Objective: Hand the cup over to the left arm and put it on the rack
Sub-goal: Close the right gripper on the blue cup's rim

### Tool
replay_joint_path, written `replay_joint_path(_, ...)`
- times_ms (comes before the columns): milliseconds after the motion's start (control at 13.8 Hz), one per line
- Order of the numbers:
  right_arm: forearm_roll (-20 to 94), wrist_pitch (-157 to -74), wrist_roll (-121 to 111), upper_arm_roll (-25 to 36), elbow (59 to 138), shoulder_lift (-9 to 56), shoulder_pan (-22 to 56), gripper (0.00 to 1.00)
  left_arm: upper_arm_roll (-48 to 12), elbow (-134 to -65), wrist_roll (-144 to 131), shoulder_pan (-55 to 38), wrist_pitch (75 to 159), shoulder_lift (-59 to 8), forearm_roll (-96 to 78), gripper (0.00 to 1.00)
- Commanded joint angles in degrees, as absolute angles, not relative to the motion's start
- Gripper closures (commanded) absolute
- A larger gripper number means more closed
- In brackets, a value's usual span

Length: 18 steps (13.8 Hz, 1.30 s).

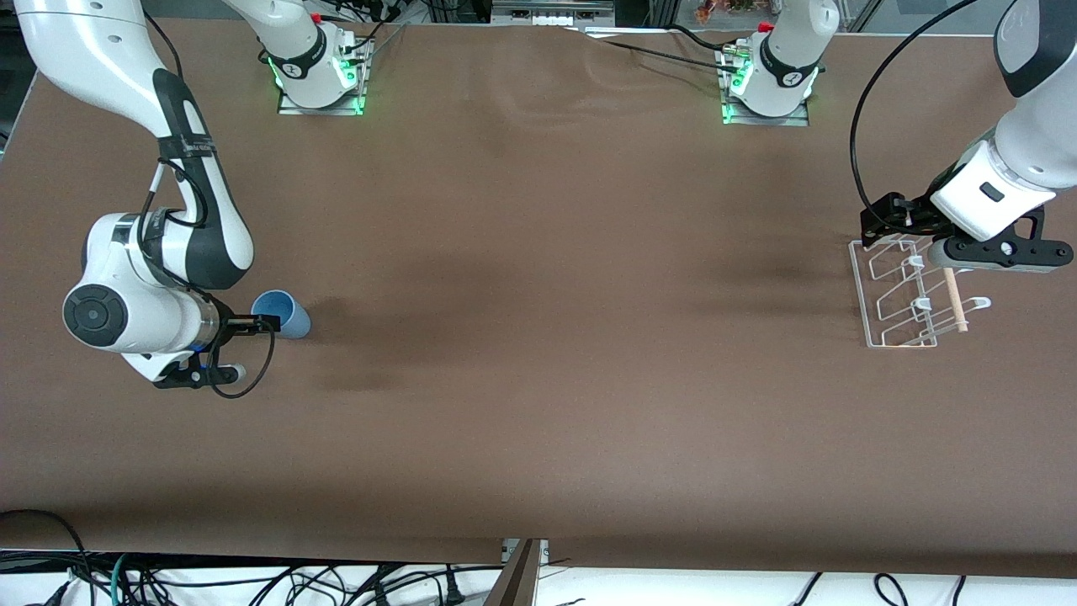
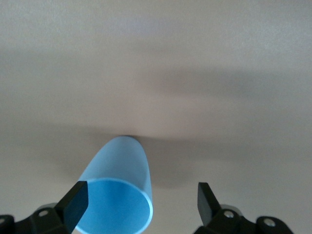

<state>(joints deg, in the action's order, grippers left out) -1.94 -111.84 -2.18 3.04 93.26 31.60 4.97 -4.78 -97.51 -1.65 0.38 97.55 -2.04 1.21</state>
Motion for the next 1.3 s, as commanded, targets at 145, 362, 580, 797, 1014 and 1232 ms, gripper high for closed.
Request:
replay_joint_path(145, -1.49, -111.01, -6.32, 2.81, 96.5, 30.15, 3.52, 0.01, -5.01, -98.35, -1.49, 0.53, 97.12, -0.97, -0.09, 0.0)
replay_joint_path(362, -0.62, -111.62, -7.47, 2.72, 97.29, 30.94, 2.2, 0.01, -5.01, -98.35, -1.49, 0.53, 97.03, -0.97, -0.09, 0.0)
replay_joint_path(580, 1.4, -112.58, -7.38, 2.64, 97.29, 32.25, 2.28, 0.02, -5.01, -98.35, -1.49, 0.53, 97.03, -0.97, -0.09, 0.0)
replay_joint_path(797, 2.11, -113.47, -7.3, 2.37, 97.29, 33.13, 2.37, 0.47, -5.1, -98.35, -1.49, 0.53, 97.03, -0.88, -0.09, 0.0)
replay_joint_path(1014, 3.33, -113.38, -7.12, 2.37, 97.12, 33.31, 2.46, 1.0, -5.1, -98.35, -1.49, 0.53, 96.94, -0.88, -0.09, 0.0)
replay_joint_path(1232, 5.01, -113.12, -7.29, 2.29, 96.42, 33.4, 2.55, 1.0, -5.1, -98.35, -1.49, 0.53, 96.94, -0.97, -0.09, 0.0)
